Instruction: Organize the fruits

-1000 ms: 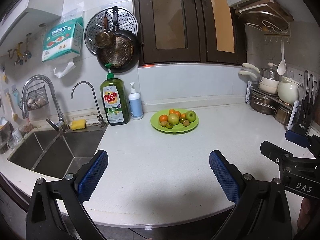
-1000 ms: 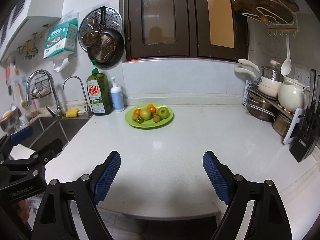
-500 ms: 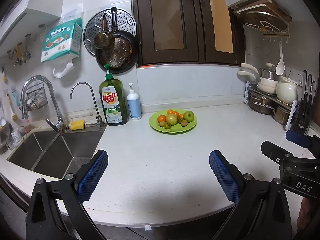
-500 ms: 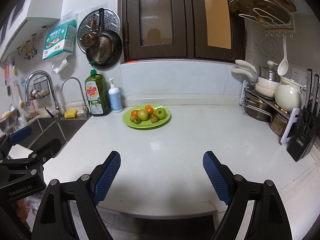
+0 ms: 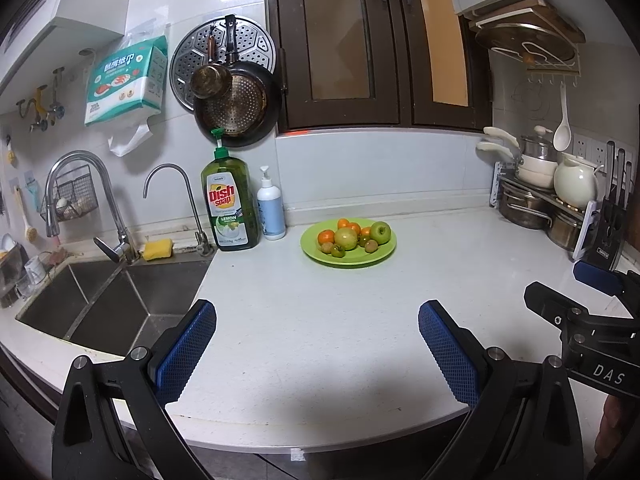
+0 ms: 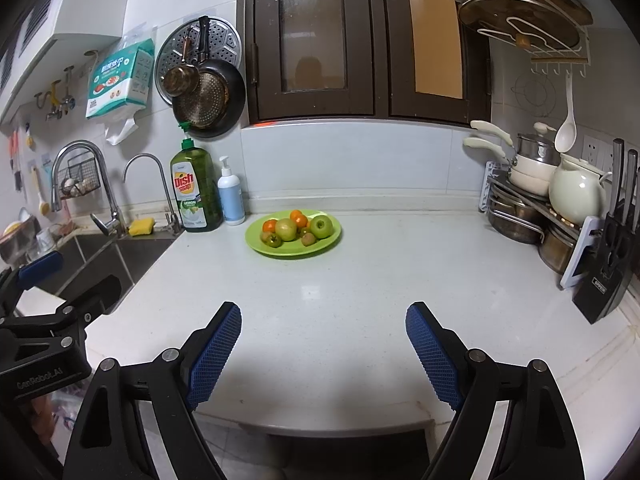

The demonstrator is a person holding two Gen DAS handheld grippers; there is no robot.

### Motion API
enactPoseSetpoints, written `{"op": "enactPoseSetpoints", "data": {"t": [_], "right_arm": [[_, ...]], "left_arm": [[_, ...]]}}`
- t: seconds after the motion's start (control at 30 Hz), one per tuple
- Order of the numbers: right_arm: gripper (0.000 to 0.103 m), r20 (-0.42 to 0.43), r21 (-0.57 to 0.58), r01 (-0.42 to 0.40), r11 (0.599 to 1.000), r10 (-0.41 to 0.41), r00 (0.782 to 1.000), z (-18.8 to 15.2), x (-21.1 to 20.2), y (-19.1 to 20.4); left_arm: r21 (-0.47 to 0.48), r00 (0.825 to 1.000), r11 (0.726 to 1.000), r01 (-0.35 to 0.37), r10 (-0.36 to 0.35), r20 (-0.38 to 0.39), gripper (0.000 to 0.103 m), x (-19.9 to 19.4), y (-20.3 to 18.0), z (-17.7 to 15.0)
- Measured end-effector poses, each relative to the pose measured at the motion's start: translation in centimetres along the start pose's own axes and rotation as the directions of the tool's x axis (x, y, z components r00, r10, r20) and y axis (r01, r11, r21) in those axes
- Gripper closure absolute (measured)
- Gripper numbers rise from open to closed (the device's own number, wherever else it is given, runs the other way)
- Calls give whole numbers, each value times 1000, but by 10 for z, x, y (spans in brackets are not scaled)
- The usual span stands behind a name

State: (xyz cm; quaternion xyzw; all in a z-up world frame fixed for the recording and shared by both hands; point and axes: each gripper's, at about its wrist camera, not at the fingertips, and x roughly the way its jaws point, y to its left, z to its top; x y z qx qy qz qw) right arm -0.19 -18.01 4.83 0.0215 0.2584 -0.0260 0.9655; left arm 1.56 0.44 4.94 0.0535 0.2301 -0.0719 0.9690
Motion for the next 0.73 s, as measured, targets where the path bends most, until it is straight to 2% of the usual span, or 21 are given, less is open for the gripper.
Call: {"op": "enactPoseSetpoints", "data": {"t": [0.73], "right_arm": [[18, -2, -11, -6, 1000, 6, 1000, -1, -1, 4]], "left_arm": [[-19, 1000, 1000, -15, 15, -6, 0, 0, 4, -1]]}}
